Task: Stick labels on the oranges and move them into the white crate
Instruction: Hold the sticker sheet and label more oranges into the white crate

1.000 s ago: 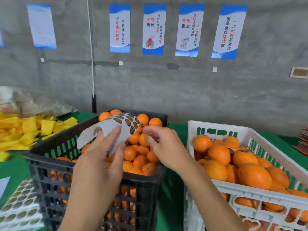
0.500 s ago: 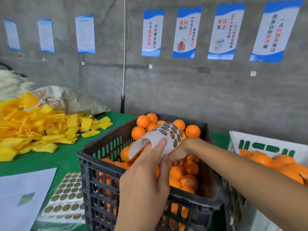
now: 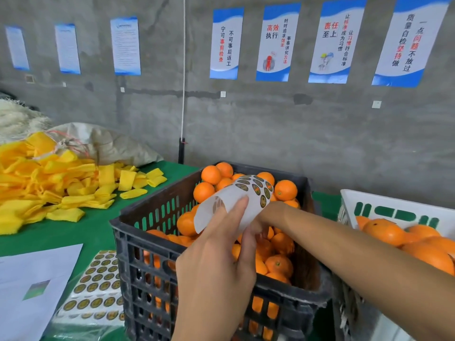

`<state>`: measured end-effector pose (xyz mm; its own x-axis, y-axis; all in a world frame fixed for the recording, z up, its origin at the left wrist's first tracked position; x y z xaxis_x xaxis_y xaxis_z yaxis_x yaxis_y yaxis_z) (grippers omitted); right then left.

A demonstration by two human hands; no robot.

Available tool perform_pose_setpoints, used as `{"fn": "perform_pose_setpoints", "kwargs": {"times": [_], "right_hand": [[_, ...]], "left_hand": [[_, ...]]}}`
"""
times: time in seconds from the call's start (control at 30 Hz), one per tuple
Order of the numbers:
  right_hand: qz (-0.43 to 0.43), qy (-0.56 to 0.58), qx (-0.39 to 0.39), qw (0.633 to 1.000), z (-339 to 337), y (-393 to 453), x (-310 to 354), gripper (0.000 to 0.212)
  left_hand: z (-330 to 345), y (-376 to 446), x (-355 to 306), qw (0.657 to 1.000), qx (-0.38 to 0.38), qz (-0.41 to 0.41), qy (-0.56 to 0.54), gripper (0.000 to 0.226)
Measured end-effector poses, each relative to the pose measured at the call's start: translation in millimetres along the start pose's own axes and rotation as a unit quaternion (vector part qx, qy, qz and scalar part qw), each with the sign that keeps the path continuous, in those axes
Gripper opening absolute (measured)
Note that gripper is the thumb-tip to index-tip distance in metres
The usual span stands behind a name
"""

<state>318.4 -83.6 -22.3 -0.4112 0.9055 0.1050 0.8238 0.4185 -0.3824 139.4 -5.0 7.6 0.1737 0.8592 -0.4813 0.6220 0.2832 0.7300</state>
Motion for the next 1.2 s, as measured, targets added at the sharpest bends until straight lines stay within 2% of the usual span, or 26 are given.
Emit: {"fn": "perform_pose_setpoints", "kwargs": {"times": [0.07, 0.1, 0.2, 0.23, 0.3, 0.37, 0.47, 0.53, 0.63, 0.8, 0.9, 0.93, 1.0, 1.03, 1.07, 1.13, 1.2], "right_hand": [[-0.008, 0.014, -0.003, 1.0, -2.7, 8.2, 1.7, 0.04], [-0.029, 0.004, -0.029, 0.999, -9.6, 7.9, 3.8, 0.044], [-0.077, 0.018, -0.228, 0.971, -43.3, -23.6, -10.5, 0.045], [-0.106, 0.057, -0.294, 0.948, -49.5, -47.3, -15.4, 0.046], [-0.158, 0.134, -0.375, 0.903, -44.7, -93.0, -29.9, 0.05], [-0.162, 0.231, -0.427, 0.859, -30.4, -137.6, -50.2, 0.05], [-0.171, 0.387, -0.488, 0.763, -6.1, -199.2, -78.1, 0.036], [-0.177, 0.455, -0.503, 0.713, 11.4, -233.7, -94.0, 0.034], [-0.177, 0.509, -0.524, 0.66, 39.3, -272.5, -119.4, 0.037], [-0.133, 0.571, -0.556, 0.589, 83.4, -298.1, -160.6, 0.037], [-0.096, 0.625, -0.545, 0.55, 90.8, -291.3, -181.9, 0.042], [-0.106, 0.653, -0.539, 0.522, 90.7, -289.7, -188.0, 0.036], [-0.142, 0.735, -0.518, 0.414, 92.0, -289.4, -194.9, 0.03], [-0.152, 0.774, -0.499, 0.359, 91.9, -288.2, -195.3, 0.035], [-0.171, 0.798, -0.481, 0.322, 92.4, -289.0, -195.2, 0.042], [-0.205, 0.811, -0.47, 0.28, 93.0, -293.4, -198.0, 0.058], [-0.23, 0.796, -0.479, 0.289, 90.5, -299.5, -201.4, 0.073]], "left_hand": [[0.5, -1.1, 2.2, 1.0, -0.013, -0.006, 0.002, 0.048], [0.7, -1.3, 1.9, 1.0, -0.017, -0.007, -0.004, 0.047], [-1.3, -1.9, -0.3, 0.995, -0.032, -0.036, -0.088, 0.044], [-2.4, -2.2, -1.0, 0.989, -0.044, -0.052, -0.13, 0.043], [-2.9, -4.2, -5.6, 0.969, -0.071, -0.077, -0.222, 0.037], [2.1, -7.5, -18.1, 0.936, -0.064, -0.092, -0.334, 0.033], [10.1, -18.3, -49.4, 0.88, -0.025, -0.087, -0.467, 0.028], [16.1, -28.2, -73.3, 0.851, 0.011, -0.081, -0.518, 0.027], [25.6, -45.5, -107.4, 0.825, 0.069, -0.071, -0.557, 0.031], [51.8, -68.8, -151.9, 0.823, 0.178, -0.05, -0.538, 0.06], [69.0, -74.3, -159.6, 0.824, 0.232, -0.032, -0.516, 0.075], [71.3, -73.9, -157.8, 0.827, 0.232, -0.036, -0.511, 0.075], [71.7, -71.1, -149.6, 0.826, 0.204, -0.063, -0.522, 0.071], [71.4, -69.6, -145.6, 0.817, 0.185, -0.078, -0.541, 0.066], [71.1, -68.4, -141.8, 0.815, 0.165, -0.088, -0.549, 0.059], [71.6, -66.4, -133.5, 0.839, 0.123, -0.098, -0.521, 0.051], [70.2, -65.8, -125.2, 0.859, 0.081, -0.108, -0.494, 0.049]]}}
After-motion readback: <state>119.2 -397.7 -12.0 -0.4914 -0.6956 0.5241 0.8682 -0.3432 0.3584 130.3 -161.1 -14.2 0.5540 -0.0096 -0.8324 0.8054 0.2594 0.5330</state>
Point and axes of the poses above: each hand's wrist, its own y-axis towards the middle knuckle, its own z-axis out of the palm, x = y × z, the point moved 8 cm from there along y, towards the middle knuckle, and after that the axes turned 9 degrees about y, right-handed, at the moved point
